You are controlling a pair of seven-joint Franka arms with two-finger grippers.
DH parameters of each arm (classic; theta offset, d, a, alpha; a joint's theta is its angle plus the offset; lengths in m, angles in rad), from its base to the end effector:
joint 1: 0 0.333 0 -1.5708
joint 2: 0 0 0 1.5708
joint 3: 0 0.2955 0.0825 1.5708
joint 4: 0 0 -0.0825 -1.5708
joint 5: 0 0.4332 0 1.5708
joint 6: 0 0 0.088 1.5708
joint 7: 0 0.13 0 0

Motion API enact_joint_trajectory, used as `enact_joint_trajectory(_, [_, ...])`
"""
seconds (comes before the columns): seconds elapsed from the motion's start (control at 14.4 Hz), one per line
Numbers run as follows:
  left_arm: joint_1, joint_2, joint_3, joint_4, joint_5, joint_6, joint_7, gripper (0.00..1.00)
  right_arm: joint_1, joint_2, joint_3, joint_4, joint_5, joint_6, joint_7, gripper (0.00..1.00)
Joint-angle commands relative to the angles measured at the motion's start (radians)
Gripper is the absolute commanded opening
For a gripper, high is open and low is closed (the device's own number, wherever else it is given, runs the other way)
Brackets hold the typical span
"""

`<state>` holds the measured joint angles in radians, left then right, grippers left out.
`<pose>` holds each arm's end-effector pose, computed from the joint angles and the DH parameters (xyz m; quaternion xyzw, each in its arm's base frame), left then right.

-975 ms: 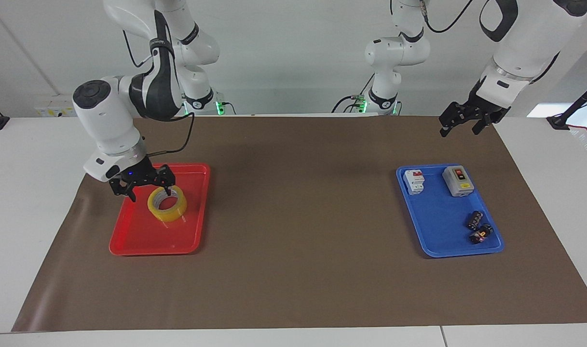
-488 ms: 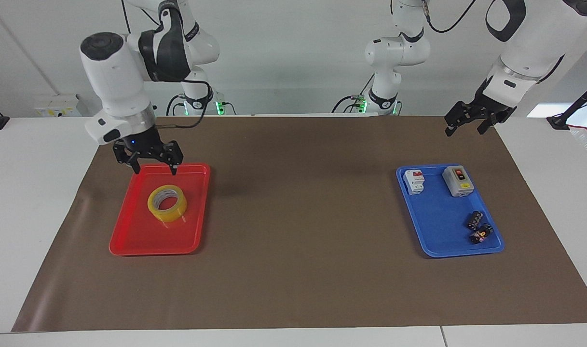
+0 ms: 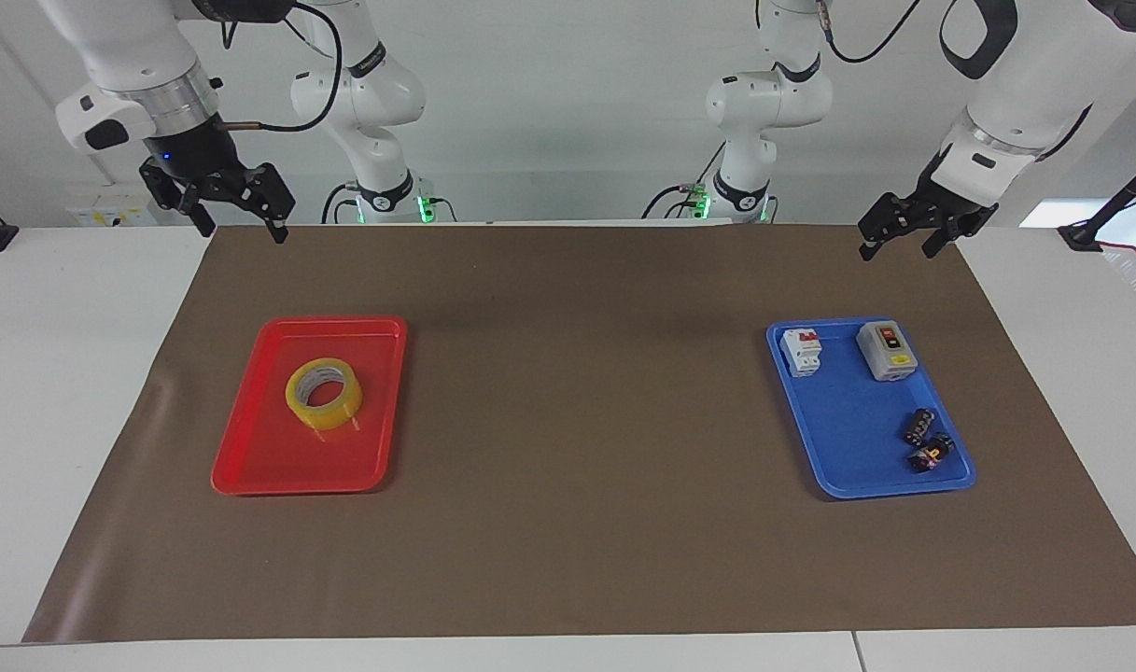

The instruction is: Place and move tape with both arms

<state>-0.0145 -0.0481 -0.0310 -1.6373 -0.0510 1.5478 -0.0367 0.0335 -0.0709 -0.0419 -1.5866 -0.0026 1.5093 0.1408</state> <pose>0.5845 -0.0337 0.5733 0.9995 -0.0044 -0.0217 0.0239 0.5765 -0.0060 0.6092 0.9972 -0.0745 -0.0032 0.0000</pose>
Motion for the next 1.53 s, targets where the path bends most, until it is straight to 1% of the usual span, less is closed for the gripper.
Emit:
enact_joint_trajectory(0.0, [-0.021, 0.016, 0.013, 0.054, 0.020, -0.040, 0.027, 1.00, -0.001, 0.016, 0.008, 0.011, 0.004, -0.024, 0.013, 1.00])
enact_joint_trajectory(0.28, [-0.021, 0.016, 0.008, 0.053, 0.025, -0.031, 0.038, 1.00, -0.004, 0.016, 0.008, 0.013, 0.000, -0.038, -0.003, 1.00])
enact_joint_trajectory(0.35, [-0.021, 0.013, 0.008, 0.051, 0.025, -0.037, 0.038, 1.00, -0.001, 0.020, 0.008, 0.025, -0.004, -0.053, -0.019, 1.00])
enact_joint_trajectory(0.49, [-0.019, 0.010, 0.010, 0.047, 0.025, -0.041, 0.040, 1.00, 0.002, 0.043, 0.016, 0.081, -0.058, -0.083, -0.053, 1.00])
enact_joint_trajectory(0.56, [-0.019, 0.008, 0.010, 0.039, 0.025, -0.043, 0.041, 1.00, 0.002, 0.048, 0.019, 0.086, -0.059, -0.084, -0.056, 1.00])
enact_joint_trajectory(0.84, [-0.018, 0.005, 0.011, 0.027, 0.026, -0.041, 0.069, 1.00, 0.003, 0.045, 0.020, 0.083, -0.053, -0.083, -0.058, 1.00])
enact_joint_trajectory(1.46, [-0.015, 0.005, 0.011, 0.027, 0.025, -0.032, 0.061, 1.00, 0.002, 0.045, 0.027, 0.085, -0.053, -0.084, -0.067, 1.00])
